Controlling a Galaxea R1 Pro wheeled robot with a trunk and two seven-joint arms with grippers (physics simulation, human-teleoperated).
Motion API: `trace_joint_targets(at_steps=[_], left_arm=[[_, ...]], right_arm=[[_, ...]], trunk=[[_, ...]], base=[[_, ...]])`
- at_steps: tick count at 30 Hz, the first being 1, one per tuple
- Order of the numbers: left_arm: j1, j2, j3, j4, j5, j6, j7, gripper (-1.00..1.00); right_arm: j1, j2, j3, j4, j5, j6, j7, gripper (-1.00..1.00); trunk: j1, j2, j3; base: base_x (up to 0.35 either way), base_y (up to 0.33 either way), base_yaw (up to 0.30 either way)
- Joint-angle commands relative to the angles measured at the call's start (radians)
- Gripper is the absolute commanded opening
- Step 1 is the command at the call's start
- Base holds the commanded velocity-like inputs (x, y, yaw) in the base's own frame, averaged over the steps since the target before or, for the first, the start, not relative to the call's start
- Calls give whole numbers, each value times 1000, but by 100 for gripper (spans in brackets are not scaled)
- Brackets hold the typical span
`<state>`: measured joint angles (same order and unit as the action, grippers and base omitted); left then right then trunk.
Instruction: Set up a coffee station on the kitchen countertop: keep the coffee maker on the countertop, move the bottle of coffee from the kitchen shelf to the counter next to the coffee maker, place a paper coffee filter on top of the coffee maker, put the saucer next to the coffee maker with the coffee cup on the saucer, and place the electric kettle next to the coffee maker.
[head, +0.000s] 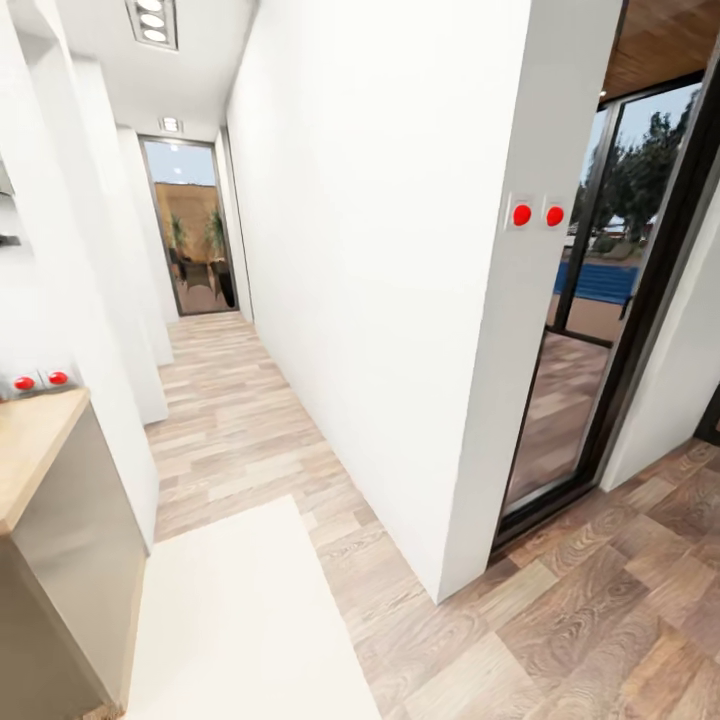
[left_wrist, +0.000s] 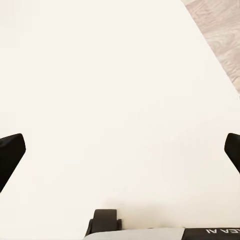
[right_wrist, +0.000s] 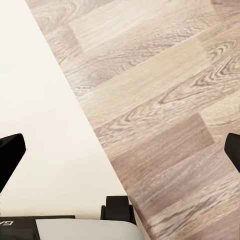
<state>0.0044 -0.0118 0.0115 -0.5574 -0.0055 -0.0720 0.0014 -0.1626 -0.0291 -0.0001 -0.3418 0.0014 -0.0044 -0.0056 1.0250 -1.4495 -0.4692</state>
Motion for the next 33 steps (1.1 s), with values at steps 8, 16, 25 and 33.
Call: trace_joint_targets(at_steps=[8,16,25,33], left_arm=[[0,0,1,-1,0,-2,0,100],[0,0,2,-1,1,-2,0,100],[0,-1,2,-1,2,-2,0,100],[0,0,2,-1,2,-2,0,100]], right_arm=[[0,0,0,0,0,-1,-1,100],[0,0,1,0,0,-1,-1,100],[0,0,2,0,0,1,3,100],[0,0,2,1,0,0,1,100]], trunk=[[0,0,-1],[0,0,-1],[0,0,-1],[0,0,-1]], base=[[0,0,250],[0,0,251],[-61,143,132],[-58,92,173]])
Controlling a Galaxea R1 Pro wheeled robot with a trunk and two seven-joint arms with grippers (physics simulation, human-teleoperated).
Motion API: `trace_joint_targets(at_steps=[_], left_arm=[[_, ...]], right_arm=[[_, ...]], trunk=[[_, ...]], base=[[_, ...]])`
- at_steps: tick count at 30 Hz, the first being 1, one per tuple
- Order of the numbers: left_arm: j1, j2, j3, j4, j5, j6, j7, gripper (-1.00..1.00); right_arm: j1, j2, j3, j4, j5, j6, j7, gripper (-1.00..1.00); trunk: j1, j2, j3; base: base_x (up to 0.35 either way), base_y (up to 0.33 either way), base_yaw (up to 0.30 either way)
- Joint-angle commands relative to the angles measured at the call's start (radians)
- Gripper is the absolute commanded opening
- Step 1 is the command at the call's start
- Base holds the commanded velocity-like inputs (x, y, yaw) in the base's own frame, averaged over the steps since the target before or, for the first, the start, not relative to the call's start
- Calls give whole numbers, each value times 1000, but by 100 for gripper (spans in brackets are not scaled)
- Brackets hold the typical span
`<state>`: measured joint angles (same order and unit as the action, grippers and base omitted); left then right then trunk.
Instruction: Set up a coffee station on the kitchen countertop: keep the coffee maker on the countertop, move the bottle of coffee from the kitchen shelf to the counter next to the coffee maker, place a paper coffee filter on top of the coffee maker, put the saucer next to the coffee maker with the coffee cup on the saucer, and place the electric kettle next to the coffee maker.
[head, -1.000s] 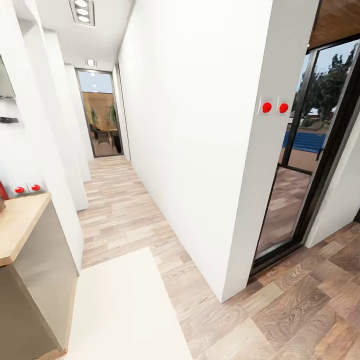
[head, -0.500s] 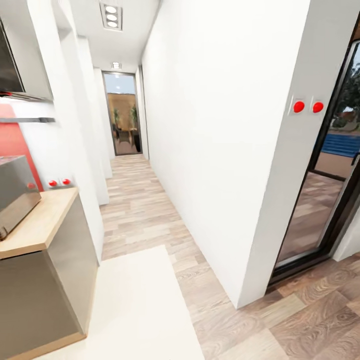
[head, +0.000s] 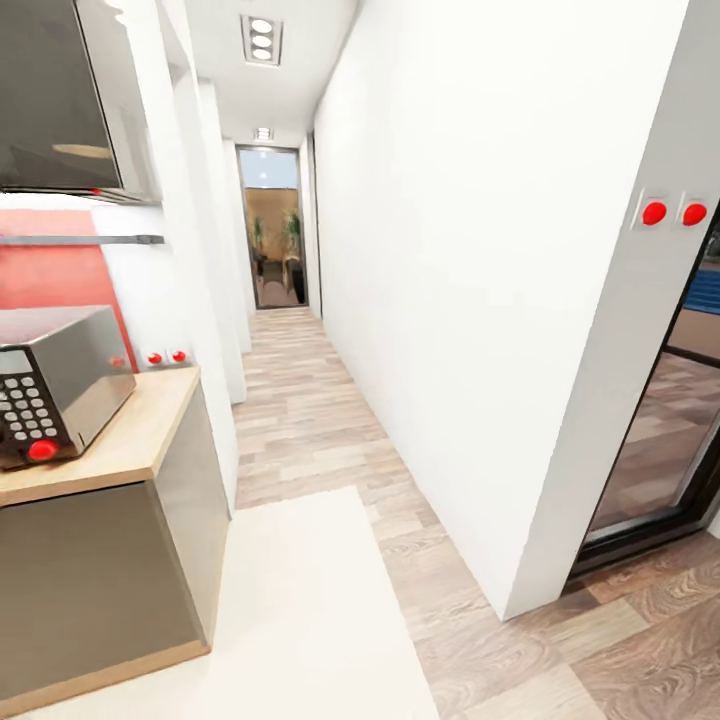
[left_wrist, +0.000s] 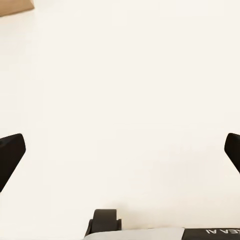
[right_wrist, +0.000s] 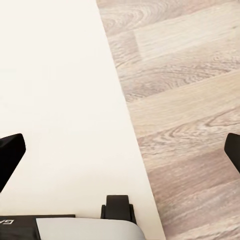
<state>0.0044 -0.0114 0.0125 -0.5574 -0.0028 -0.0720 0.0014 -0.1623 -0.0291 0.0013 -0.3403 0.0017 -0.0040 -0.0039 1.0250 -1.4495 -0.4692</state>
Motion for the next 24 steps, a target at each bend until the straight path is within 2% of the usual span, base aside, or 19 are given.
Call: trace_joint_targets(at_steps=[1,24], left_arm=[[0,-1,1,-1,0,-2,0,100],[0,-1,1,-1,0,-2,0,100]], right_arm=[[0,0,0,0,0,0,0,100],[0,0,0,0,1,-2,-1,100]], trunk=[[0,0,-1],[0,0,-1]], base=[[-11,16,232],[-1,2,258]])
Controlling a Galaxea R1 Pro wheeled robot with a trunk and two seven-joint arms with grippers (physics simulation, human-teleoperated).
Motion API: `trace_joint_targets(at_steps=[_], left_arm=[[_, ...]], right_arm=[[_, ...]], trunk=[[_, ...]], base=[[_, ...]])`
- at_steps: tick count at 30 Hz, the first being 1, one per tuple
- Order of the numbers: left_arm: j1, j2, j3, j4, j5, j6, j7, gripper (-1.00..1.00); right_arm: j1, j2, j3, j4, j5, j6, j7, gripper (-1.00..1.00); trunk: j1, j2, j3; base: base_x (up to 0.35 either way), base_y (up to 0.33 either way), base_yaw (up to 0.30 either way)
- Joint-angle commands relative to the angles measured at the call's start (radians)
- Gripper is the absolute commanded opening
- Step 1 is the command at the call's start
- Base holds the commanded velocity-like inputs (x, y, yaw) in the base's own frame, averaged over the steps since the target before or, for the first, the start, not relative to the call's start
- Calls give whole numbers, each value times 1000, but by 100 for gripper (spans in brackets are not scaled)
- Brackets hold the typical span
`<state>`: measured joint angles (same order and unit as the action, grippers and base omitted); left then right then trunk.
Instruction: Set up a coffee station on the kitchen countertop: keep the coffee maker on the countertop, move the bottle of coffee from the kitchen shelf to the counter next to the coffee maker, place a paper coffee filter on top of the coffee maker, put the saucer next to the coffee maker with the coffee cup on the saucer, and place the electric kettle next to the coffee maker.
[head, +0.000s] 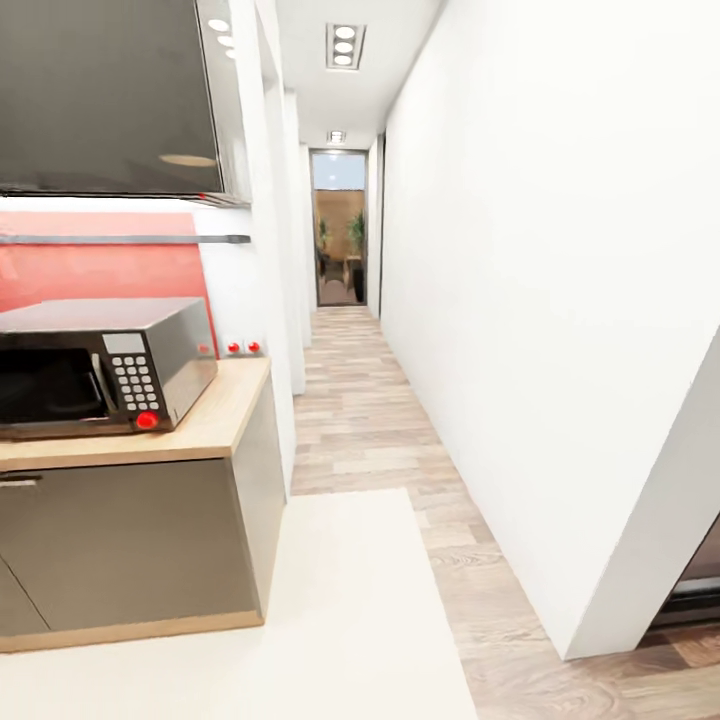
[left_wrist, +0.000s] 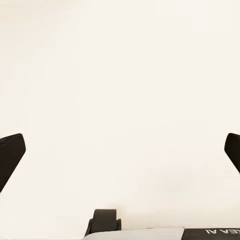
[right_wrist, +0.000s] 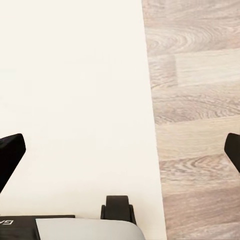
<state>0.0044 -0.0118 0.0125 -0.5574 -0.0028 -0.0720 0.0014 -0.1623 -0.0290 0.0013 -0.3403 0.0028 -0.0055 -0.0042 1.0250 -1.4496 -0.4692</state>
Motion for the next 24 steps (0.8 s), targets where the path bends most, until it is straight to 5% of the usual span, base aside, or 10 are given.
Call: trace_joint_targets(at_steps=[1,24], left_arm=[[0,0,1,-1,0,-2,0,100],[0,0,1,-1,0,-2,0,100]], right_arm=[[0,0,0,0,0,-1,0,100],[1,0,2,0,4,0,0,100]], trunk=[[0,0,-1],[0,0,-1]], base=[[0,0,266],[0,142,179]])
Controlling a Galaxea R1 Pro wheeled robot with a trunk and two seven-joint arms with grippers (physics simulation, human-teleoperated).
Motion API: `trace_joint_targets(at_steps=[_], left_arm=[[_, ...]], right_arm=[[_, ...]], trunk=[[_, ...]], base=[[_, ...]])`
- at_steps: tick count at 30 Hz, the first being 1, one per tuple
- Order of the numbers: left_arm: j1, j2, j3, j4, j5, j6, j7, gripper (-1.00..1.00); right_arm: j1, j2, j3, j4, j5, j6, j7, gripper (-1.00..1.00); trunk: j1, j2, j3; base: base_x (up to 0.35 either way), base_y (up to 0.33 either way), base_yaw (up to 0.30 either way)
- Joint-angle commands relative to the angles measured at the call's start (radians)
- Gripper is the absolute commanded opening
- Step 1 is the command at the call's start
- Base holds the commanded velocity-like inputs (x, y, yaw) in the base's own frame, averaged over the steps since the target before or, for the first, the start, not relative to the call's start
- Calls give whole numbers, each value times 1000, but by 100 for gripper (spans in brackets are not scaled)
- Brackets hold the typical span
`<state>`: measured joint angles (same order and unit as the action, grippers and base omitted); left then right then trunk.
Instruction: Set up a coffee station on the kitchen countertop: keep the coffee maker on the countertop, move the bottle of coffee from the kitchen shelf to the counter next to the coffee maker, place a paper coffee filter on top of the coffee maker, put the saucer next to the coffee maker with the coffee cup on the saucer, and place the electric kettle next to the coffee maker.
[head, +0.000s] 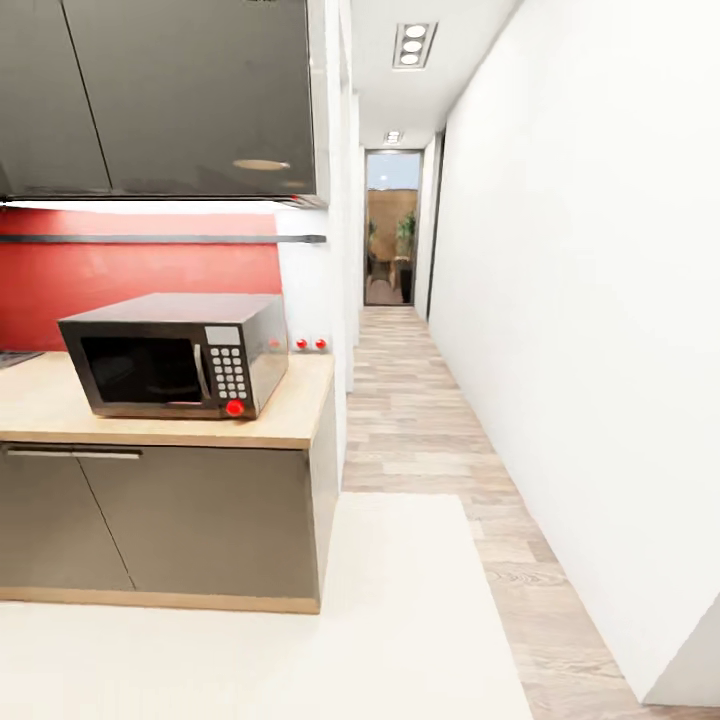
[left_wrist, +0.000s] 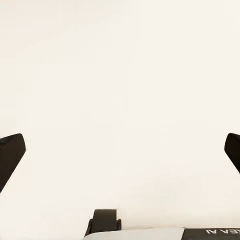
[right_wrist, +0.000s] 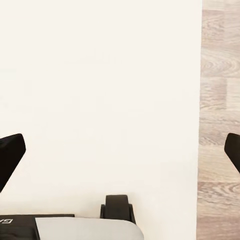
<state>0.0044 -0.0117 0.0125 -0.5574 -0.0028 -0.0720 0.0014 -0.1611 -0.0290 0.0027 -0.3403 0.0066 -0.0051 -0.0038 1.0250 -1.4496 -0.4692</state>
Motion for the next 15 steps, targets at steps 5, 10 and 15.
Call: trace_joint_targets(at_steps=[5,10,15], left_arm=[[0,0,2,-1,0,-2,0,100],[0,0,2,-1,0,-2,0,100],[0,0,3,-1,0,-2,0,100]], right_arm=[[0,0,0,0,1,-1,-1,100],[0,0,0,0,1,-1,-1,100],[0,0,0,0,1,-1,-1,100]], trunk=[[0,0,-1],[0,0,-1],[0,0,-1]], base=[[0,8,268],[0,2,271],[0,0,271]])
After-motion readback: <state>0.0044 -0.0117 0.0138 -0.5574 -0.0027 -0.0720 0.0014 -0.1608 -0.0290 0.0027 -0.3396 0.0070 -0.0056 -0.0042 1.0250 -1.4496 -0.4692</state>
